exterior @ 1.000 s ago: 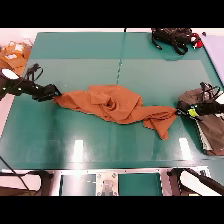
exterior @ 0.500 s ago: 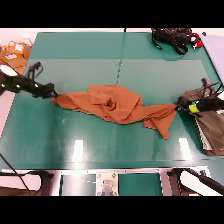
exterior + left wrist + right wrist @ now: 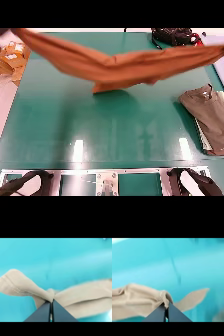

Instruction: Fold the shirts.

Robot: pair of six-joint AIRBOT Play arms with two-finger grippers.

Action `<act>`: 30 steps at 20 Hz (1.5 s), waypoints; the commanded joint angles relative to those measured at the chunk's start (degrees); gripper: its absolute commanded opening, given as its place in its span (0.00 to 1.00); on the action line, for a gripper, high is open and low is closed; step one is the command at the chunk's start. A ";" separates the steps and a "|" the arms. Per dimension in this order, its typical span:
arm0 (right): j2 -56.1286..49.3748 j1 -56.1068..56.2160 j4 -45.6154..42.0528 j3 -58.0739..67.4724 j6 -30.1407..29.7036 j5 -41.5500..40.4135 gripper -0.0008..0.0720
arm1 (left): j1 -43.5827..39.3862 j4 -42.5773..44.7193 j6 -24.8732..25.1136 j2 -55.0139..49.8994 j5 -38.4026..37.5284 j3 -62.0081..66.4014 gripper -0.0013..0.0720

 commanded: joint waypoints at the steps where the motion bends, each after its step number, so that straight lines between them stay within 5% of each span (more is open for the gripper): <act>1: 7.02 -0.02 -1.31 10.19 0.22 -0.55 0.03 | 0.02 0.68 -0.70 6.51 -0.85 9.07 0.05; 8: 13.88 0.00 -7.15 10.80 1.53 -1.81 0.03 | 0.02 5.92 -6.43 5.18 -10.01 10.03 0.05; 13: 10.62 0.07 -2.54 -8.74 0.90 -1.95 0.03 | 0.00 -3.02 -4.57 -2.21 -12.26 -9.86 0.05; 17: 4.44 0.11 1.70 -33.09 -1.16 -8.00 0.03 | -2.93 -7.89 2.05 -13.07 1.16 -28.20 0.05; 22: -10.05 0.11 2.32 -45.29 -2.21 -16.68 0.03 | -9.68 -14.99 2.51 -27.17 20.92 -30.21 0.06; 23: -12.81 0.11 2.32 -44.70 -3.19 -17.38 0.03 | -10.01 -16.81 2.32 -27.65 22.77 -30.16 0.35; 24: -14.91 0.00 2.16 -43.89 -3.52 -17.57 0.03 | -9.68 -17.33 0.96 -27.54 22.62 -29.81 0.91; 25: -16.68 -0.02 1.84 -42.86 -3.93 -17.73 0.03 | -8.72 -16.90 -2.19 -27.56 18.62 -28.37 0.98; 30: -18.58 -0.04 1.86 -38.86 -5.01 -18.58 0.03 | -1.68 -14.21 -13.62 -25.88 -11.89 -23.76 0.98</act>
